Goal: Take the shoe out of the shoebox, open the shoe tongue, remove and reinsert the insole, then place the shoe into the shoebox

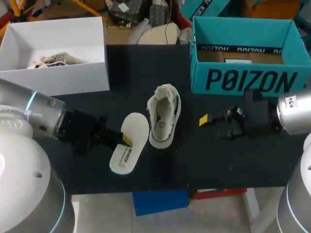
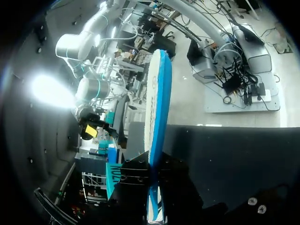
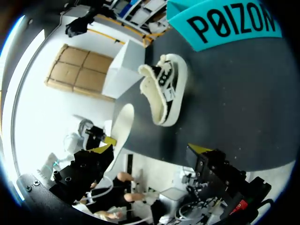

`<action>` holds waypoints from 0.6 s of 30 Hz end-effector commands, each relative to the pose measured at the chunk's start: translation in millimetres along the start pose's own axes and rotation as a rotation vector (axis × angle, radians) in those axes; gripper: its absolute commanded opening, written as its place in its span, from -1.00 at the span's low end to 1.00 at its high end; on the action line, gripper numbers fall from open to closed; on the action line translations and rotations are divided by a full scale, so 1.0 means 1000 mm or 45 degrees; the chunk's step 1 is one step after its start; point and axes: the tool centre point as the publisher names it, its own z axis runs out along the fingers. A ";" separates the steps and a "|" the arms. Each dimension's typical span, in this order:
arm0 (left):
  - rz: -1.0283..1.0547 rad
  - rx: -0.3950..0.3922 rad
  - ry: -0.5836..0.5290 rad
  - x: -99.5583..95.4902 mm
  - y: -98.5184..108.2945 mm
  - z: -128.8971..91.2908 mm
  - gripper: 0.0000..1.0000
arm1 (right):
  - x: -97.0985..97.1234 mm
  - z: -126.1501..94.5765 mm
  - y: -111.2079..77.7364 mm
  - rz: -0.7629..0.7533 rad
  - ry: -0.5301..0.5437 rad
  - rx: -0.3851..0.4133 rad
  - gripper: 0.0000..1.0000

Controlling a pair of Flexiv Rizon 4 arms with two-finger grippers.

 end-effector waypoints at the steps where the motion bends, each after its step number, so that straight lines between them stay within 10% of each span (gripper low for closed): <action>1: -0.005 0.011 0.021 -0.002 -0.001 0.003 -1.00 | 0.011 -0.035 -0.013 -0.020 -0.039 0.019 1.00; 18: 0.070 0.065 0.357 -0.004 0.029 0.019 -1.00 | 0.011 -0.035 -0.013 -0.020 -0.039 0.019 1.00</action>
